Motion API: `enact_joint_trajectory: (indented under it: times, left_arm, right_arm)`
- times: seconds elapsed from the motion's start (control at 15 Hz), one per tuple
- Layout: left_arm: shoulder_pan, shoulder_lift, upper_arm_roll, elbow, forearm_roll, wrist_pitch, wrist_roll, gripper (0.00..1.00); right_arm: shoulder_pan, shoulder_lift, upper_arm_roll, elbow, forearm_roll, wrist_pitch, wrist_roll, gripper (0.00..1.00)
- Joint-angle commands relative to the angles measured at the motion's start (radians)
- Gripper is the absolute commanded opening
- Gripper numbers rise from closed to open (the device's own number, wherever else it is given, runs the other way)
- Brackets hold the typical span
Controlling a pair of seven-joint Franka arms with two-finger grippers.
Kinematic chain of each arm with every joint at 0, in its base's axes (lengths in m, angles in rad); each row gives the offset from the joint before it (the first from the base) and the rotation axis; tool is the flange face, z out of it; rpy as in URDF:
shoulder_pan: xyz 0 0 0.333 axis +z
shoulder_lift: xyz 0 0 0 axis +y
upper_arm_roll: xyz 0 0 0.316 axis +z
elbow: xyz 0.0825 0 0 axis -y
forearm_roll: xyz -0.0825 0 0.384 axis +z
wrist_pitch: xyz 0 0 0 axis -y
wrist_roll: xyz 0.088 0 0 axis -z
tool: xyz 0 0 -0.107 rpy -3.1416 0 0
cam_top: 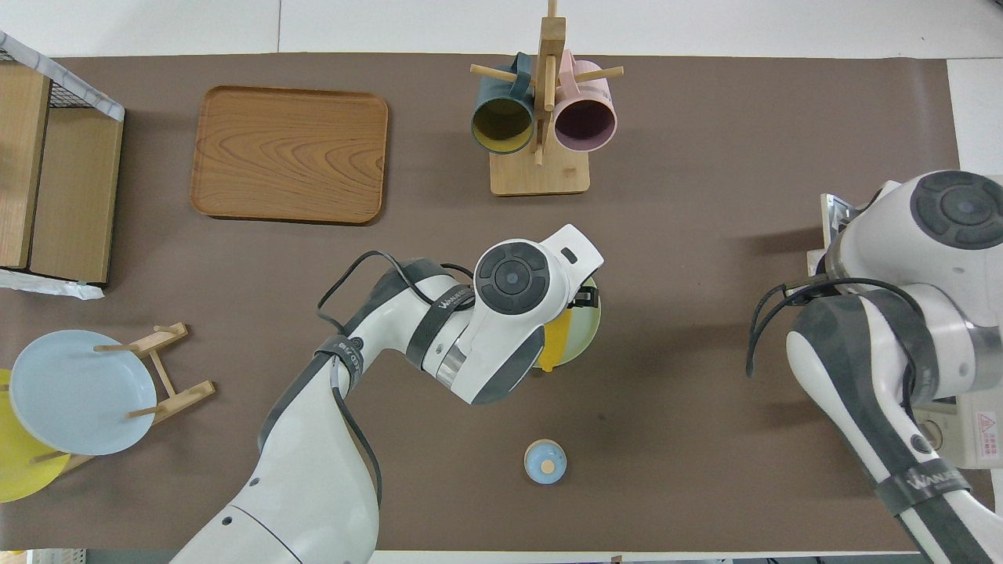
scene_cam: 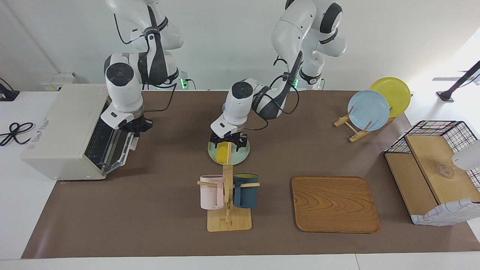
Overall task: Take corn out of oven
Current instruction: 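Grasp the corn on the plate with the left gripper and lift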
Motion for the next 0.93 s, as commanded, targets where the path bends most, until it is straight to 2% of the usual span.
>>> enact_joint_trajectory:
  times: [0.0,0.13,0.2,0.33,0.47,0.6,0.87]
  left_arm:
    - [-0.034,-0.011,0.022,-0.040,-0.005,0.040,-0.014,0.90]
    - [-0.037,-0.014,0.025,-0.042,-0.005,0.037,-0.016,0.26]
    - [-0.034,-0.014,0.030,-0.034,-0.007,0.026,-0.023,0.00]
    - [-0.021,-0.013,0.030,0.003,-0.007,-0.023,-0.033,0.00]
    - [0.005,-0.025,0.034,0.035,-0.007,-0.075,-0.030,0.00]
    - [0.064,-0.098,0.034,0.037,-0.005,-0.146,-0.017,0.00]
    - [0.209,-0.221,0.036,0.037,-0.005,-0.328,0.088,0.00]
  right_arm:
    - [-0.067,-0.048,0.001,0.014,-0.022,-0.021,-0.091,0.00]
    - [-0.078,-0.064,0.001,0.015,-0.012,-0.043,-0.112,0.00]
    - [-0.075,-0.064,0.004,0.015,-0.010,-0.049,-0.110,0.00]
    - [-0.064,-0.065,0.014,0.053,-0.006,-0.076,-0.110,0.00]
    - [-0.049,-0.052,0.037,0.170,0.064,-0.174,-0.110,0.03]
    - [-0.041,-0.012,0.044,0.282,0.135,-0.259,-0.104,0.04]
    - [-0.030,-0.004,0.045,0.308,0.241,-0.333,-0.078,0.12]
